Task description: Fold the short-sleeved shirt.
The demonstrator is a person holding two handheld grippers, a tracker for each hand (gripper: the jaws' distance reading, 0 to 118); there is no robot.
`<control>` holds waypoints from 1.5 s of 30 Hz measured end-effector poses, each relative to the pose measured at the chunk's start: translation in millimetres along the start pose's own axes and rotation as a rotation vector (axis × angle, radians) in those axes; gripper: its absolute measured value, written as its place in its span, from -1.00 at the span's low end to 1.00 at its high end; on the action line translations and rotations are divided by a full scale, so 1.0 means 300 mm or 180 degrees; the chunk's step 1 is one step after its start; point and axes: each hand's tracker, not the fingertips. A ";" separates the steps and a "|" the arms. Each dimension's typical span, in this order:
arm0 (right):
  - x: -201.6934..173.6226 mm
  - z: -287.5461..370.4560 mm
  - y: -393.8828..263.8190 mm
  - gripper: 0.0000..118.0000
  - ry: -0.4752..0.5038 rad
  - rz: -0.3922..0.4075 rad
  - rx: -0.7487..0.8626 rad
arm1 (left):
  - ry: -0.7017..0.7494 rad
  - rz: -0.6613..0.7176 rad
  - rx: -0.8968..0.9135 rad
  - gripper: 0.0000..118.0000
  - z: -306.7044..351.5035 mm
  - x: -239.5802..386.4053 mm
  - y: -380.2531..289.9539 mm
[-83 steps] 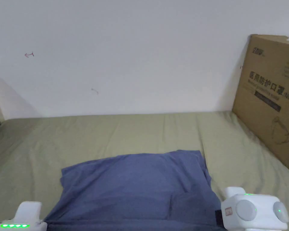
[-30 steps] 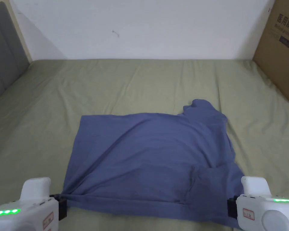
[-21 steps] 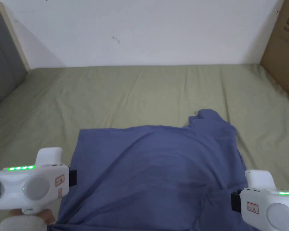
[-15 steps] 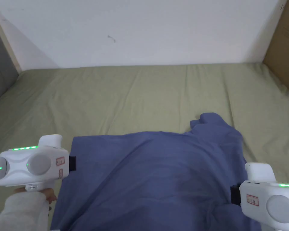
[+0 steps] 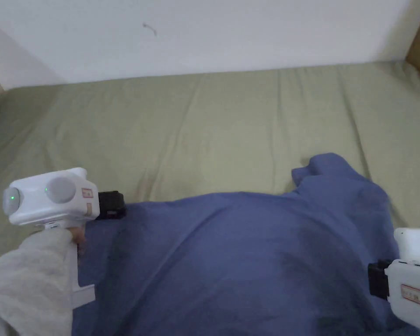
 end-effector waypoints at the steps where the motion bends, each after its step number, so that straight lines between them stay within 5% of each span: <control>1: 0.002 -0.001 -0.002 -0.99 0.0003 0.0011 -0.0008 | 0.0016 -0.0045 -0.0050 0.74 -0.022 0.005 0.002; 6: 0.010 -0.018 -0.017 -0.99 0.0012 -0.0001 -0.0065 | 0.0045 0.0141 0.0016 0.58 -0.017 0.000 -0.018; 10: 0.021 -0.029 -0.026 -0.99 0.0019 -0.0075 -0.0102 | 0.0156 -0.0219 0.0128 -0.19 0.018 0.007 -0.029; 12: 0.029 -0.028 -0.024 -0.99 0.0057 -0.0122 -0.0119 | 0.0127 -0.0296 0.0184 -0.95 0.036 0.017 -0.027; 20: 0.101 -0.029 0.101 -0.95 0.0233 -0.0221 0.0009 | 0.0085 -0.0326 0.0162 -0.96 0.057 0.010 -0.018; 23: 0.148 -0.084 0.234 0.12 0.0285 -0.0237 -0.0037 | 0.0079 -0.0365 0.0161 -0.96 0.060 0.010 -0.015; 24: 0.160 -0.107 0.274 0.35 0.0287 -0.0236 -0.0035 | 0.0092 -0.0402 0.0159 -0.96 0.062 0.012 -0.015; 25: 0.177 -0.146 0.323 0.35 0.0294 -0.0224 -0.0034 | 0.0110 -0.0448 0.0173 -0.96 0.064 0.015 -0.017; 31: 0.218 -0.356 0.509 0.35 0.0102 -0.0165 -0.0443 | 0.0122 -0.0500 0.0161 -0.96 0.057 0.016 -0.020; 37: 0.194 -0.437 0.474 0.24 -0.0004 -0.0146 -0.0584 | 0.0087 -0.0479 0.0123 -0.96 0.050 0.004 -0.020; 38: 0.187 -0.428 0.477 0.16 -0.0024 -0.0085 -0.0579 | 0.0092 -0.0491 0.0118 -0.96 0.051 0.005 -0.019; 40: 0.173 -0.389 0.493 -0.82 -0.0190 0.0165 -0.0483 | 0.0122 -0.0530 0.0116 -0.96 0.060 0.014 -0.014; 41: 0.171 -0.377 0.500 -0.94 -0.0304 0.0220 -0.0449 | 0.0123 -0.0546 0.0133 -0.96 0.074 0.016 -0.015; 42: 0.175 -0.373 0.511 -0.94 0.0035 0.0057 -0.0566 | 0.0130 -0.0552 0.0145 -0.96 0.092 0.020 -0.016; 45: 0.187 -0.323 0.527 -0.94 -0.0019 -0.0113 -0.0503 | 0.0172 -0.0602 0.0200 -0.96 0.167 0.034 -0.020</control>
